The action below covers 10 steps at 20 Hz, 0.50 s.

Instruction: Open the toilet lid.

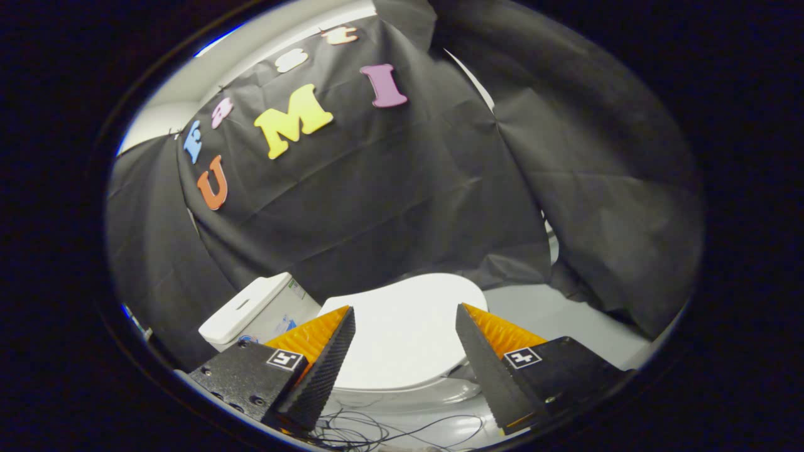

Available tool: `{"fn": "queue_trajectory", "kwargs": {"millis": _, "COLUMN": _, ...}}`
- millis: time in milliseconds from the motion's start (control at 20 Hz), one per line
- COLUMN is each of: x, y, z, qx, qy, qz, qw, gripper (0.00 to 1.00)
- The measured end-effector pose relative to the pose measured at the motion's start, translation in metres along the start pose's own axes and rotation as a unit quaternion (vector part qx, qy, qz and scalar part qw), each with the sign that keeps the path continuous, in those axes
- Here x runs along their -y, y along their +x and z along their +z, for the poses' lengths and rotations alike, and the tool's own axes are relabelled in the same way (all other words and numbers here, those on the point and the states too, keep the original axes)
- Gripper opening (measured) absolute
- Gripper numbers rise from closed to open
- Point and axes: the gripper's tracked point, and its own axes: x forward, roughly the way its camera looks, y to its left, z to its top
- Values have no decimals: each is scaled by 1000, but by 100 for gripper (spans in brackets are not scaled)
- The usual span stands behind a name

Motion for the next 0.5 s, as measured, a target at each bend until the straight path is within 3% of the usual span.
{"fn": "queue_trajectory", "kwargs": {"millis": 500, "x": 72, "y": 41, "z": -45, "qx": -57, "qy": 113, "qz": -19, "qw": 992, "gripper": 100}}
